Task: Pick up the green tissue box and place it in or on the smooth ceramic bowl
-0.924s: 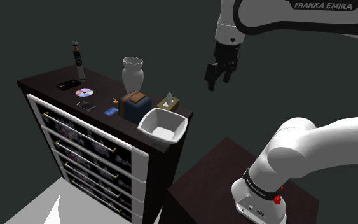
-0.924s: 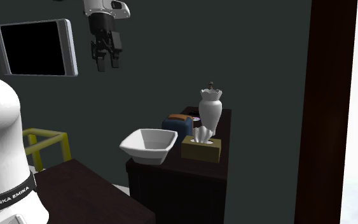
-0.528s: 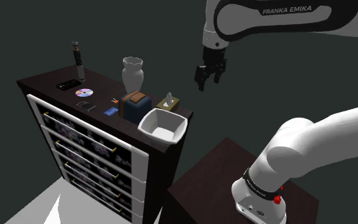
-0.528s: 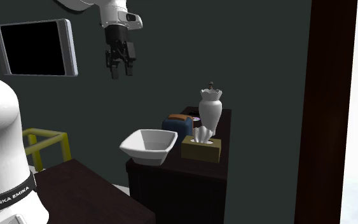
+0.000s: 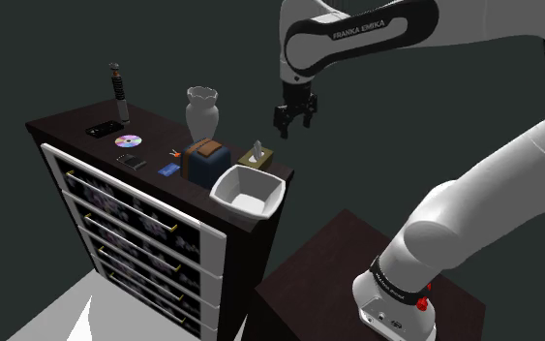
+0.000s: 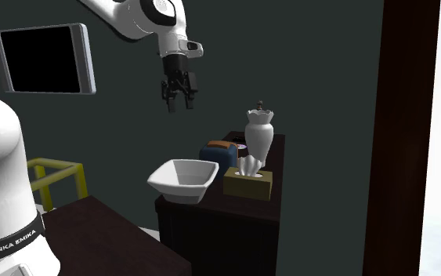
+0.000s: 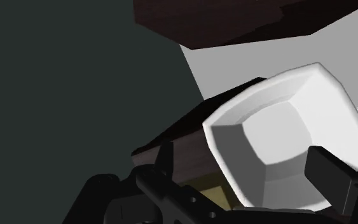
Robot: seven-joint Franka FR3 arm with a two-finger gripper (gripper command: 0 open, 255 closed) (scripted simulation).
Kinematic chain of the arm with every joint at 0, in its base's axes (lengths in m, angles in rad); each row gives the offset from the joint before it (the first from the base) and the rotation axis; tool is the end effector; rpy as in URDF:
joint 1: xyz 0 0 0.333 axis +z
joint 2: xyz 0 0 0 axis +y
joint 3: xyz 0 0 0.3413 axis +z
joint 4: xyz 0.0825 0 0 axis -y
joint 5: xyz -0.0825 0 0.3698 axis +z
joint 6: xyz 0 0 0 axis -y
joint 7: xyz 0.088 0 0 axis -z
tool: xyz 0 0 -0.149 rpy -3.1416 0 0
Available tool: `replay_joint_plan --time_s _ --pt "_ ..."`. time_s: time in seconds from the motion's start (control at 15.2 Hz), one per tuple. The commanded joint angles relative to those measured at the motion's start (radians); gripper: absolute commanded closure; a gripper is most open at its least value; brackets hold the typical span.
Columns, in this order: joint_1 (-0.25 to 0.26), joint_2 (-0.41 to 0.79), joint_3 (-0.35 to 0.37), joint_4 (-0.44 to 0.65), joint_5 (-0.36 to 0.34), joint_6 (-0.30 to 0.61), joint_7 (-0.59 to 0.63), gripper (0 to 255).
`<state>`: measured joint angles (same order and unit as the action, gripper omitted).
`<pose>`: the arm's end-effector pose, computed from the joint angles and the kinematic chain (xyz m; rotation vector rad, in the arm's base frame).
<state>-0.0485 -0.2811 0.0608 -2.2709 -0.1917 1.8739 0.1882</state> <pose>0.4272 -0.0158 0.4526 2.9269 -0.1628 -0.1423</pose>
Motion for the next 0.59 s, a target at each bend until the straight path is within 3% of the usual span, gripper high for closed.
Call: replay_joint_plan --time_s 0.0,0.53 --pt "-0.010 0.087 -0.002 0.045 -0.020 0.032 0.011 0" --pt "-0.032 0.414 -0.019 0.287 -0.089 0.081 0.044 0"
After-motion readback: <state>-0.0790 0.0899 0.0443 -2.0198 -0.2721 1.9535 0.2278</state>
